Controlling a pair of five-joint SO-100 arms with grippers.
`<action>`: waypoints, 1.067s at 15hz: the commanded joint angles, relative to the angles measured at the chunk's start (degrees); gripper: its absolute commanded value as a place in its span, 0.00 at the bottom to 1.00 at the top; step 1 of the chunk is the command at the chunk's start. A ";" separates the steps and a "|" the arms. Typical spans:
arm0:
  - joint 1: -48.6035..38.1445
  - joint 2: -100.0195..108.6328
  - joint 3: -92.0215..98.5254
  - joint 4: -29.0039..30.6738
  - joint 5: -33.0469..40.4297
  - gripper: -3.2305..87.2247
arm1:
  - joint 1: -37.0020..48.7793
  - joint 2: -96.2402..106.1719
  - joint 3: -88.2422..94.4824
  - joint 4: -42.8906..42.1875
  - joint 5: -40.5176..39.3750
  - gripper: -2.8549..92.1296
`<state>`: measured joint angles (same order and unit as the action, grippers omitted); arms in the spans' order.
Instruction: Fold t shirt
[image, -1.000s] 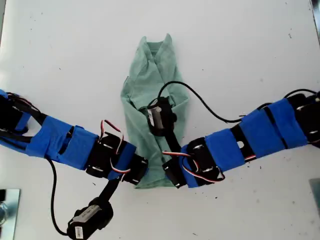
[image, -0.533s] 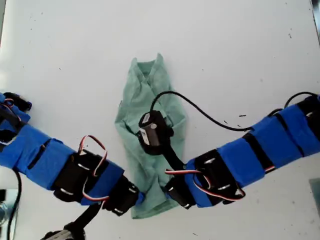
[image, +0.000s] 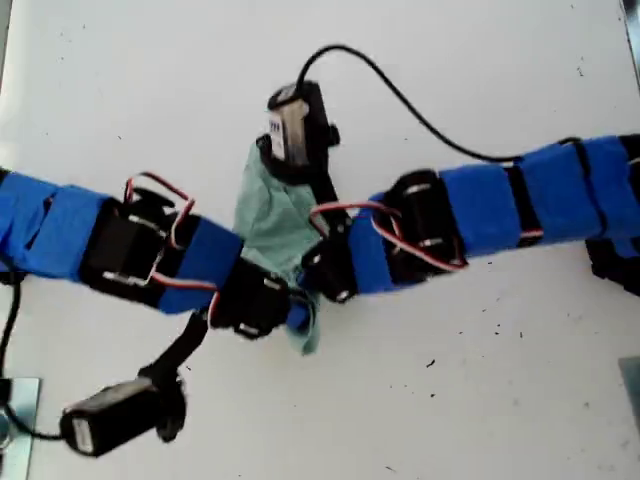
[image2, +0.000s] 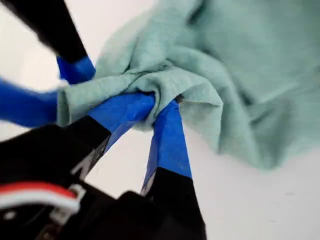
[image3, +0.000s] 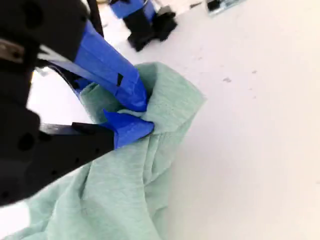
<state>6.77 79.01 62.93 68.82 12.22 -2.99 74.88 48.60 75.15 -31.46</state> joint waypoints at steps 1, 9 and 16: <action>-9.49 3.96 2.46 0.53 2.72 0.03 | 8.26 5.19 1.23 -4.04 -4.22 0.04; -29.18 22.68 14.50 1.23 8.70 0.34 | 25.84 17.14 10.02 -4.92 -7.38 0.47; -38.76 73.12 68.29 -12.04 6.77 0.30 | 41.13 77.08 67.94 -7.21 -2.81 0.37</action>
<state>-31.90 142.82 124.19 59.24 20.74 37.71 139.57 108.90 67.94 -35.86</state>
